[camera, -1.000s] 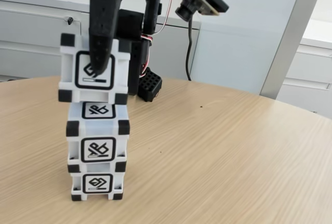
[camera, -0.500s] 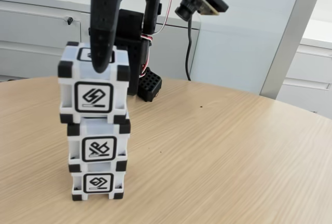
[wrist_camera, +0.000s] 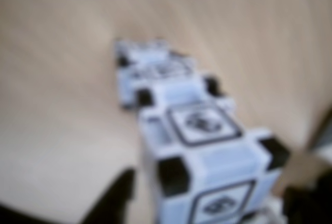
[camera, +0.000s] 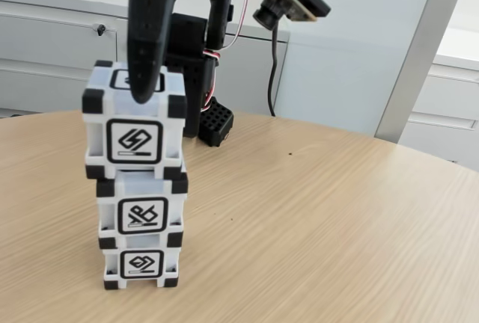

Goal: Stack cubes from left to right.

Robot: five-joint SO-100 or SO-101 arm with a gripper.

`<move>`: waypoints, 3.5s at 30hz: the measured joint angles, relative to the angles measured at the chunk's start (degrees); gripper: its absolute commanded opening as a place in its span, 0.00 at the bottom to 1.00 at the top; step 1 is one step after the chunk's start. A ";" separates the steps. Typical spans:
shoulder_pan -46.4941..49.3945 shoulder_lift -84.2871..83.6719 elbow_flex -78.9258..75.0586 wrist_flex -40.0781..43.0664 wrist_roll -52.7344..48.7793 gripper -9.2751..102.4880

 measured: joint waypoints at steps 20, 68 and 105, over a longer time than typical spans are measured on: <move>-9.58 17.14 0.00 5.89 1.93 0.14; -23.20 59.77 59.68 -30.94 13.10 0.08; -22.59 59.85 66.01 -31.11 10.72 0.09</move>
